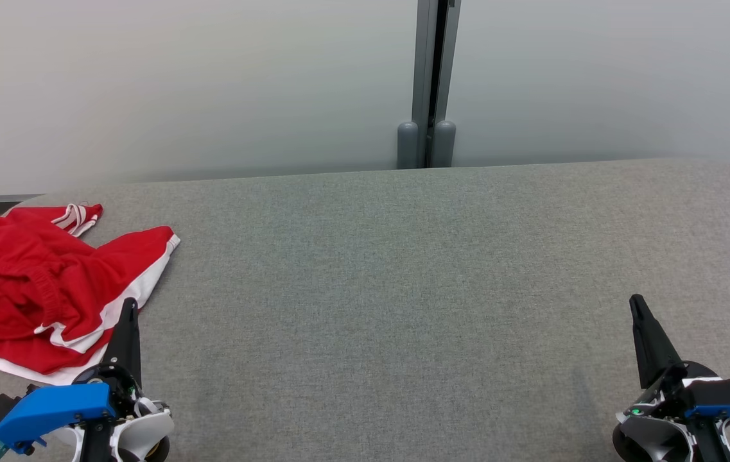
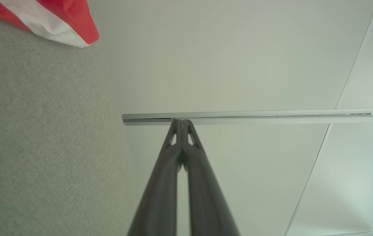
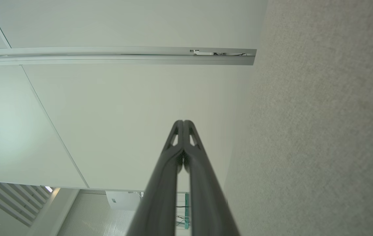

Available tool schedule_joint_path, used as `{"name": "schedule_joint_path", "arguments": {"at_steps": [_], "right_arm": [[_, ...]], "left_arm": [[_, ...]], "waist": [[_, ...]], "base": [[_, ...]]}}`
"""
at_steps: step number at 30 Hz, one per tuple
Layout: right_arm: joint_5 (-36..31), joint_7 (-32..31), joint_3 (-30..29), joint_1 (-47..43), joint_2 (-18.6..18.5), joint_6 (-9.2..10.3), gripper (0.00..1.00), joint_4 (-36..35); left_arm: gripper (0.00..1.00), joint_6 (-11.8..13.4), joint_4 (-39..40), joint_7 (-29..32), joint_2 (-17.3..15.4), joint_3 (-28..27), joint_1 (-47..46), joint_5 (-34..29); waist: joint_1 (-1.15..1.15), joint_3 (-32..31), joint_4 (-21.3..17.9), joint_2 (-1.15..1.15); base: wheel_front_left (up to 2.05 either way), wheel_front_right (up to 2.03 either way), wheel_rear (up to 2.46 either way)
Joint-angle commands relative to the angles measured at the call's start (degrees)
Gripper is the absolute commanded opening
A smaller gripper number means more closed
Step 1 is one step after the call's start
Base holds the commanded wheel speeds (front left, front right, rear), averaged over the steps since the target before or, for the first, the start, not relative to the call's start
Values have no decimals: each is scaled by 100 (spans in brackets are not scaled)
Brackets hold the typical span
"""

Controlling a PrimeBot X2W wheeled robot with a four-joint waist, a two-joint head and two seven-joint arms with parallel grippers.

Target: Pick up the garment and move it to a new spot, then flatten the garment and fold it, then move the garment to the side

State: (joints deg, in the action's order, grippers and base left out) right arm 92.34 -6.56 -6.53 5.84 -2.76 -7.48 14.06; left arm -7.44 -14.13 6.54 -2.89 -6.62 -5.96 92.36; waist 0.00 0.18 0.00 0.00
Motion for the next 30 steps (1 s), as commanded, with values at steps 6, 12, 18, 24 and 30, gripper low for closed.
{"name": "schedule_joint_path", "arguments": {"at_steps": [6, 12, 18, 24, 30], "right_arm": [[16, -8, -6, 74, -23, -2, 0, -17], [16, -8, -6, 74, -23, -2, 0, -17], [16, -8, -6, 74, -23, -2, 0, -17], [16, -8, -6, 74, -23, -2, 0, -17], [16, -8, -6, 73, -23, -2, 0, -17]], "left_arm": [[0, -26, 25, 13, 13, -6, -58, 11], [0, -26, 25, 13, 13, -6, -58, 11], [0, -26, 25, 13, 13, -6, -58, 11], [0, -26, 25, 13, 13, -6, -58, 11], [0, -26, 25, 13, 13, -6, -58, 11]], "waist": [[0, 0, 0, 0], [0, 0, 0, 0], [0, 0, 0, 0], [0, 0, 0, 0], [0, 0, 0, 0]], "base": [[0, 0, 0], [0, 0, 0], [0, 0, 0], [0, 0, 0], [0, 0, 0]]}}
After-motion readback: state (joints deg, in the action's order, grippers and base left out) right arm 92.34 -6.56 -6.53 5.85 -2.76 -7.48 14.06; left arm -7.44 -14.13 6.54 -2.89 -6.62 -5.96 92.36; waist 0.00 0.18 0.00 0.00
